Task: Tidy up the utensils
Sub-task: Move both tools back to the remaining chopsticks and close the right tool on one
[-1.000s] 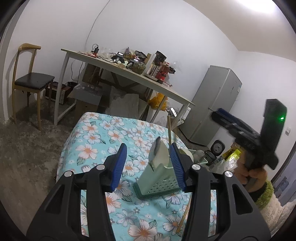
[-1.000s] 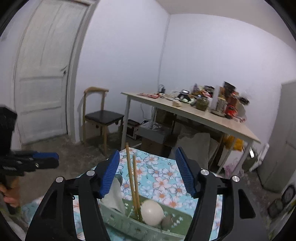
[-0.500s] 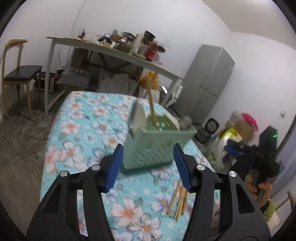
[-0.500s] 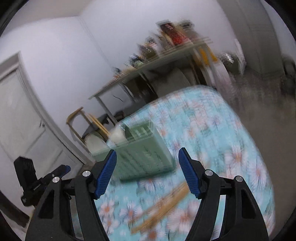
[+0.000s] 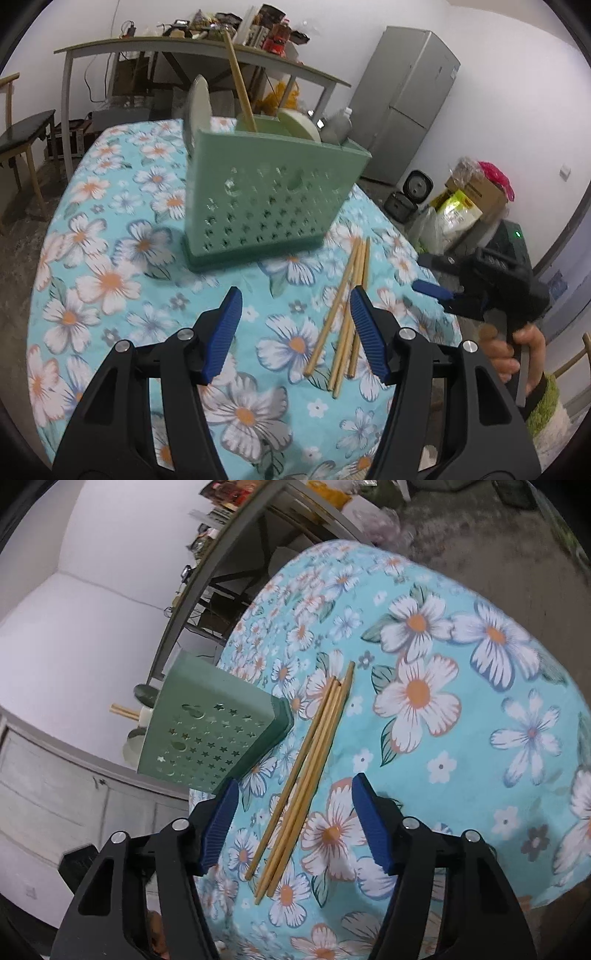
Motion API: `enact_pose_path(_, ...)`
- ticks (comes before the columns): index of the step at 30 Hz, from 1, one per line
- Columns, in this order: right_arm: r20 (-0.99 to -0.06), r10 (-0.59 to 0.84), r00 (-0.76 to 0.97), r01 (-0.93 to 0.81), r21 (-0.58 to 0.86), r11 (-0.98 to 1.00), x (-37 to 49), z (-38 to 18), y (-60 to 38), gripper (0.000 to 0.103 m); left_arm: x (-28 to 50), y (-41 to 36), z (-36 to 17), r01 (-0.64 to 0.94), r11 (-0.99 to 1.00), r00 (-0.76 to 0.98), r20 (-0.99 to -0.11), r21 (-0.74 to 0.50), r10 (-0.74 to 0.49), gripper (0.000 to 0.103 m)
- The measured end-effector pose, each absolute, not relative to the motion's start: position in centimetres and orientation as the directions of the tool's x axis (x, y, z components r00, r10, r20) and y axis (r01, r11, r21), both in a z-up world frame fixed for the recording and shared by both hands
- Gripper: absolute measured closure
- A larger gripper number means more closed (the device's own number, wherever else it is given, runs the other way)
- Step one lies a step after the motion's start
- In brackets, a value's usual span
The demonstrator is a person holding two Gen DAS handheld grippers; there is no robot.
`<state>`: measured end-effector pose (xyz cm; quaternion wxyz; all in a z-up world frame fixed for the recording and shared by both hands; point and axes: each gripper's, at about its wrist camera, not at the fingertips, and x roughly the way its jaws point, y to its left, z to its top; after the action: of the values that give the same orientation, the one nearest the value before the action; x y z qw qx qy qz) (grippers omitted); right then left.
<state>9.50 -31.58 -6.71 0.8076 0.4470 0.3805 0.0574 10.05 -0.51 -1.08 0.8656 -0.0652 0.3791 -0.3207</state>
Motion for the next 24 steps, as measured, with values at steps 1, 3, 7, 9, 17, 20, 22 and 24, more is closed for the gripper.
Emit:
enact_pose_path(1,-0.564,0.442,0.698,0.264,0.776,0.573,9.9,-7.3,-31.8,0.045,10.0,-0.7,-1.4,0.508,0.785,0.499,-0.622,-0.354,-0.603,0.045)
enact_pose_path(3,-0.558,0.458,0.692,0.288,0.795,0.534,10.3,-8.2,-32.0,0.05,9.8,-1.0,-1.9,0.509,0.786,0.485,-0.638,-0.351,-0.598,0.045)
enact_pose_path(7,-0.542,0.487,0.686,0.329,0.827,0.457,11.3,-10.4,-32.0,0.057,9.7,-1.3,-2.1,0.512,0.789,0.478,-0.651,-0.339,-0.589,0.045)
enact_pose_path(9,-0.544,0.493,0.679,0.342,0.829,0.443,11.8,-10.9,-31.8,0.062,9.7,-1.5,-2.2,0.513,0.791,0.478,-0.654,-0.333,-0.585,0.045)
enact_pose_path(17,-0.555,0.479,0.68,0.372,0.824,0.427,14.7,-11.8,-31.6,0.076,10.0,-1.9,-2.7,0.505,0.795,0.463,-0.671,-0.336,-0.578,0.045)
enact_pose_path(20,-0.551,0.481,0.682,0.379,0.828,0.413,15.4,-12.1,-31.7,0.081,10.2,-2.1,-2.7,0.506,0.796,0.462,-0.674,-0.333,-0.576,0.045)
enact_pose_path(22,-0.553,0.48,0.681,0.382,0.828,0.411,15.7,-12.4,-31.7,0.086,10.3,-2.1,-2.8,0.506,0.796,0.46,-0.677,-0.332,-0.575,0.045)
enact_pose_path(24,-0.553,0.481,0.68,0.387,0.828,0.405,15.6,-12.8,-32.0,0.095,10.5,-2.3,-2.8,0.506,0.797,0.457,-0.681,-0.331,-0.573,0.045)
